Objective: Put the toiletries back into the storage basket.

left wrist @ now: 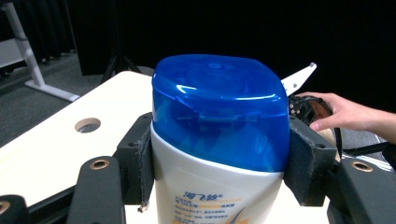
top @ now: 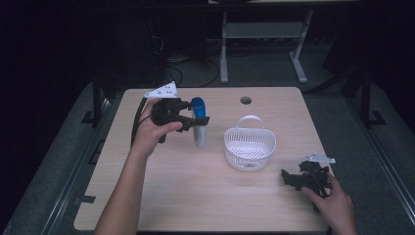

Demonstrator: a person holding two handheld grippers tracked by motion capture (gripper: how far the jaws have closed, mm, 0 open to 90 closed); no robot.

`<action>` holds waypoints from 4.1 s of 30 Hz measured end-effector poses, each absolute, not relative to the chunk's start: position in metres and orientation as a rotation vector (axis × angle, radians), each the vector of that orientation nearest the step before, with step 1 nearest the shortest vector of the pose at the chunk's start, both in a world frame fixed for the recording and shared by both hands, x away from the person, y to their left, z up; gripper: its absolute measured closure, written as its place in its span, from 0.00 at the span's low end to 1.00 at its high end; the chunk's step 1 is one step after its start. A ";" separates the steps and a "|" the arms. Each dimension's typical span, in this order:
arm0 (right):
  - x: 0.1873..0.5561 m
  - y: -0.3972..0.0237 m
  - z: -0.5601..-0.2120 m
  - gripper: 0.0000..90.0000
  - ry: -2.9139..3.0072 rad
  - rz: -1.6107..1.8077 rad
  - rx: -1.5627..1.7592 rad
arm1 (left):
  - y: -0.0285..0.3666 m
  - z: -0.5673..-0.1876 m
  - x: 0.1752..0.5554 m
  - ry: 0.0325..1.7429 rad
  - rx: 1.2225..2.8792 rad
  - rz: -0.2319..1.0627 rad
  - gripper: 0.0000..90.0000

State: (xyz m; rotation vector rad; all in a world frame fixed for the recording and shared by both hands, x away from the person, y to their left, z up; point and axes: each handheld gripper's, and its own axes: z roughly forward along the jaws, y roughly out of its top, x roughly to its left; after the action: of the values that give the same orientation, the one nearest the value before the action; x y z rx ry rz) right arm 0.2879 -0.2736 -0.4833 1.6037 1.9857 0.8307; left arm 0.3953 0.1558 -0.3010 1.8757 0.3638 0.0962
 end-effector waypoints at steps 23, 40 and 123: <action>0.288 -0.274 -0.483 0.01 1.986 0.829 1.603 | 0.112 -0.291 0.399 0.287 1.866 0.066 0.41; 0.288 -0.274 -0.483 0.01 1.985 0.831 1.603 | 0.076 -0.296 0.404 0.252 1.864 0.037 0.41; 0.288 -0.274 -0.483 0.01 1.985 0.829 1.603 | 0.053 -0.398 0.410 0.287 1.924 -0.018 0.41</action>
State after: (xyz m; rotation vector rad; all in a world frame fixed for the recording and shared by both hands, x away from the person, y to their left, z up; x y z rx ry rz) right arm 0.2880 -0.2736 -0.4834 1.6033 1.9849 0.8294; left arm 0.4097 0.0535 -0.3977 1.9238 0.2869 -0.0184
